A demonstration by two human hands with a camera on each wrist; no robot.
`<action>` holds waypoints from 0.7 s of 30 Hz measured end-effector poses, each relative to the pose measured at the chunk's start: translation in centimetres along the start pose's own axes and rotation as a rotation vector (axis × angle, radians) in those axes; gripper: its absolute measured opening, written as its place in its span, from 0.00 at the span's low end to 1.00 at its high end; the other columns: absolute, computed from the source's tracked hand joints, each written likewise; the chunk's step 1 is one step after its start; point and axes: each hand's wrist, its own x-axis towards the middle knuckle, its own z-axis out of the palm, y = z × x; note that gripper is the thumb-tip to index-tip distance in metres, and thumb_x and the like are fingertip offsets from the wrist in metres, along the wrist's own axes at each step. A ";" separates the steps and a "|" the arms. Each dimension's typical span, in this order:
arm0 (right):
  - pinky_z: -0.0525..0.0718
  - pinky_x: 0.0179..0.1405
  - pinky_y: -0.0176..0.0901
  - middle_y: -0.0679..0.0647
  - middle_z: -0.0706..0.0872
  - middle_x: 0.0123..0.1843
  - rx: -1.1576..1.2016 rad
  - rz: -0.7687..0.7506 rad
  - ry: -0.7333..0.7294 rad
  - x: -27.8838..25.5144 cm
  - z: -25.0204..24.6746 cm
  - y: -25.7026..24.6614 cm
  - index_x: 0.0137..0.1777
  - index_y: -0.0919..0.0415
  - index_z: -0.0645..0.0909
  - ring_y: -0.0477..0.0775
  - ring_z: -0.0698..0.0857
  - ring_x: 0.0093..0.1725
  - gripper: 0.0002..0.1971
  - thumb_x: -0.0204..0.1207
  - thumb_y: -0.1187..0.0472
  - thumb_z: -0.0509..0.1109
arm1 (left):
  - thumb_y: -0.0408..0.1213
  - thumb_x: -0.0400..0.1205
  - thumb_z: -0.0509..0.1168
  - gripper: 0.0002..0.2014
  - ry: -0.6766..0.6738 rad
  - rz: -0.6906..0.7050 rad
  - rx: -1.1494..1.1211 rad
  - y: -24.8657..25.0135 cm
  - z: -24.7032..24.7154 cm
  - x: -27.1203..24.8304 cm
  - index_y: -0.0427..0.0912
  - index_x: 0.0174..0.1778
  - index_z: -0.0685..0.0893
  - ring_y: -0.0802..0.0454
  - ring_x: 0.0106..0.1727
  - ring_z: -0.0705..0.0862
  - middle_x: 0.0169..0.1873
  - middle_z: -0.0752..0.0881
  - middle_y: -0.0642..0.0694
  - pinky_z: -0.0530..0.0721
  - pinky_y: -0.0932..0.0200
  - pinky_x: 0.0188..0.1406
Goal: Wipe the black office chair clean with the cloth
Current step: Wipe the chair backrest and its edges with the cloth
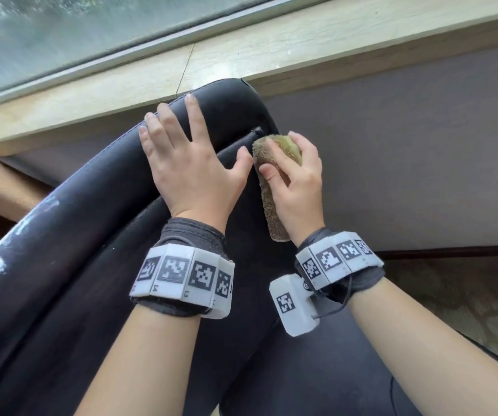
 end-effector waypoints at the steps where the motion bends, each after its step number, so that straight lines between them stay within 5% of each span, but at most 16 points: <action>1: 0.57 0.67 0.26 0.66 0.74 0.69 -0.011 -0.001 -0.026 0.1 0.3 0.1 0.65 0.60 0.82 0.59 0.70 0.65 0.19 0.74 0.60 0.67 | 0.63 0.72 0.50 0.43 -0.001 0.004 0.005 -0.2 0.0 0.1 0.36 0.78 0.63 0.29 0.74 0.65 0.72 0.68 0.26 0.56 0.38 0.76; 9: 0.52 0.67 0.16 0.65 0.75 0.68 -0.085 0.040 -0.125 -4.4 -2.0 4.7 0.64 0.58 0.82 0.56 0.69 0.63 0.20 0.71 0.63 0.68 | 0.61 0.75 0.56 0.41 -0.040 0.009 -0.016 -0.3 0.0 0.0 0.38 0.79 0.61 0.30 0.76 0.62 0.74 0.65 0.28 0.52 0.39 0.78; 16: 0.64 0.70 0.35 0.57 0.73 0.64 0.002 0.112 -0.066 -4.6 -4.3 6.1 0.64 0.60 0.81 0.57 0.72 0.66 0.19 0.73 0.63 0.67 | 0.55 0.78 0.53 0.37 0.060 -0.047 -0.069 0.5 -0.5 -1.2 0.39 0.81 0.59 0.36 0.81 0.53 0.79 0.59 0.35 0.41 0.36 0.77; 21: 0.63 0.67 0.20 0.55 0.71 0.62 0.027 0.165 0.017 -4.6 -5.3 7.5 0.64 0.66 0.81 0.48 0.72 0.64 0.18 0.74 0.64 0.68 | 0.49 0.76 0.58 0.34 0.131 0.159 -0.098 2.1 1.5 -5.2 0.35 0.77 0.67 0.34 0.79 0.59 0.78 0.65 0.36 0.46 0.38 0.76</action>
